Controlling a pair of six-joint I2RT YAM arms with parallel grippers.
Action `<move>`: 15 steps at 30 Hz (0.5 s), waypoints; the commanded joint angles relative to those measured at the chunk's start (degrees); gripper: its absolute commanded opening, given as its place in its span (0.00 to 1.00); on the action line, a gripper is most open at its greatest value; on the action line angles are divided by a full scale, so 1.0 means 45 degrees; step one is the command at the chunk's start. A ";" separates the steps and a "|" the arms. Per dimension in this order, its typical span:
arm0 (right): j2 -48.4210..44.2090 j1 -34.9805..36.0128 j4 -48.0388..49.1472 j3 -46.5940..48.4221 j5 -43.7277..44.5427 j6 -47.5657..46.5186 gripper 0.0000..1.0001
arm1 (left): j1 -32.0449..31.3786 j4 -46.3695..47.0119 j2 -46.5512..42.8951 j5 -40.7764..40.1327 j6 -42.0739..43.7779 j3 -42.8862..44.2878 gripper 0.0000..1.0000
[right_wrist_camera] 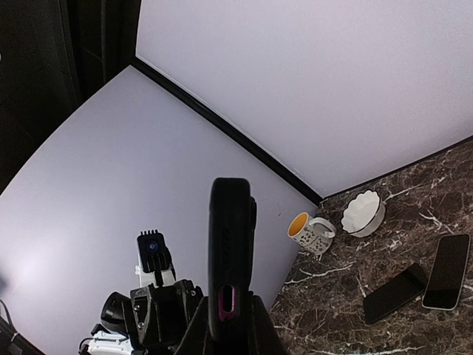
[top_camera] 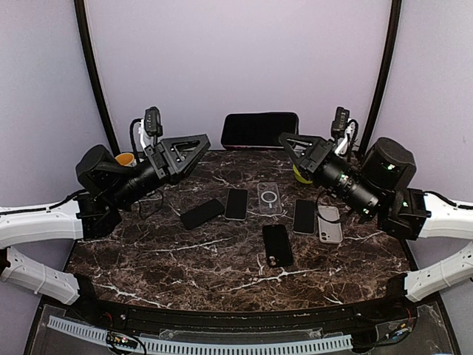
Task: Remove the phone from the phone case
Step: Remove the phone from the bottom left corner of the phone case.
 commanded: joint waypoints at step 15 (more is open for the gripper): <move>-0.0307 0.0033 0.2741 0.0423 -0.1118 -0.0049 0.00 | 0.0458 -0.1446 -0.0317 -0.0950 0.0021 -0.0048 0.39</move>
